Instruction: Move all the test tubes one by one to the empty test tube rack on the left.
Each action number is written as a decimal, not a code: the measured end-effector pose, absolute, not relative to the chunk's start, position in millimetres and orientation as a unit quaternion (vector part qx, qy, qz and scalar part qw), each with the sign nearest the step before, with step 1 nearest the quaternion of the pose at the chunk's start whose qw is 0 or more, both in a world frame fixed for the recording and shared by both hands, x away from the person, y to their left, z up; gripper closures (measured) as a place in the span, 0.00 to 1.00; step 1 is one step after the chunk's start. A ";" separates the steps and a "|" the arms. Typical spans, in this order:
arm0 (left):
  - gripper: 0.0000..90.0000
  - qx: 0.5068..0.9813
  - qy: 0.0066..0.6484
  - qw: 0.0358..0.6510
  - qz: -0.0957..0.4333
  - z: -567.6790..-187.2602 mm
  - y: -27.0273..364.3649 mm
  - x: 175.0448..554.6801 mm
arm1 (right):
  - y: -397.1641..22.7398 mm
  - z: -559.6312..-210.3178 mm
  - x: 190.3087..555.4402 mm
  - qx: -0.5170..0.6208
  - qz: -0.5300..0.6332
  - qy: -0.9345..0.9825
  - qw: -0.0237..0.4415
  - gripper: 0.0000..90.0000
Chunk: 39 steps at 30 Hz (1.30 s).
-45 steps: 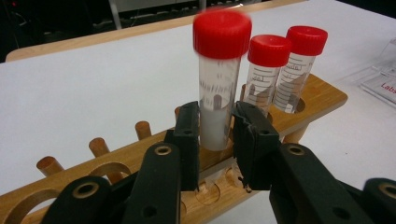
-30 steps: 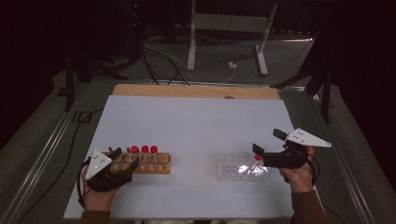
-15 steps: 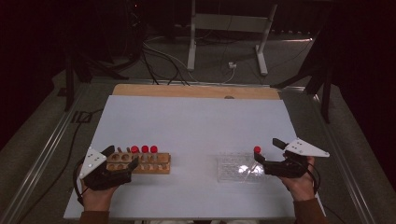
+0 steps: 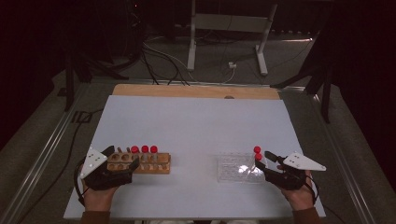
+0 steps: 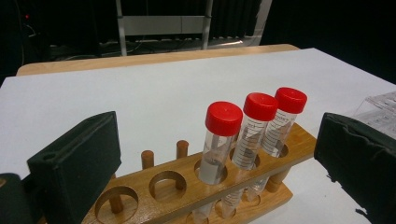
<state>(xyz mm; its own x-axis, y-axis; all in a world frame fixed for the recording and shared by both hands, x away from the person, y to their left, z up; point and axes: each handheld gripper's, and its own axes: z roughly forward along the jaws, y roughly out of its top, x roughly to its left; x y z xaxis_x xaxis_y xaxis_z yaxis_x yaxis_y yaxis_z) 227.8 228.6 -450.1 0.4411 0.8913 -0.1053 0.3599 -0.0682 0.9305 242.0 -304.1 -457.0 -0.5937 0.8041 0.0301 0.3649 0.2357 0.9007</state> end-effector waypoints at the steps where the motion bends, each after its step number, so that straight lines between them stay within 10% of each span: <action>1: 0.02 0.682 0.460 0.505 0.263 -450.2 228.5 227.9 | -303.8 -458.4 241.6 0.388 0.480 0.753 0.227 0.56; 16: 0.02 0.681 0.461 0.505 0.261 -452.4 228.1 227.9 | -296.9 -465.8 244.4 0.377 0.464 0.769 0.227 0.81; 39: 0.02 0.678 0.460 0.510 0.262 -450.2 229.0 226.6 | -298.2 -452.5 241.0 0.365 0.476 0.763 0.241 0.83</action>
<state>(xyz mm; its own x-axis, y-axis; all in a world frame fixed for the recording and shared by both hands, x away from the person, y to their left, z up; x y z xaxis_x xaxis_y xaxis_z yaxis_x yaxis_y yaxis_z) 226.6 229.0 -450.2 0.4402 0.8907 -0.1138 0.3565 -0.0570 0.9325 241.0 -298.2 -452.5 -0.6173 0.7865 -0.0194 0.3275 0.2792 0.9027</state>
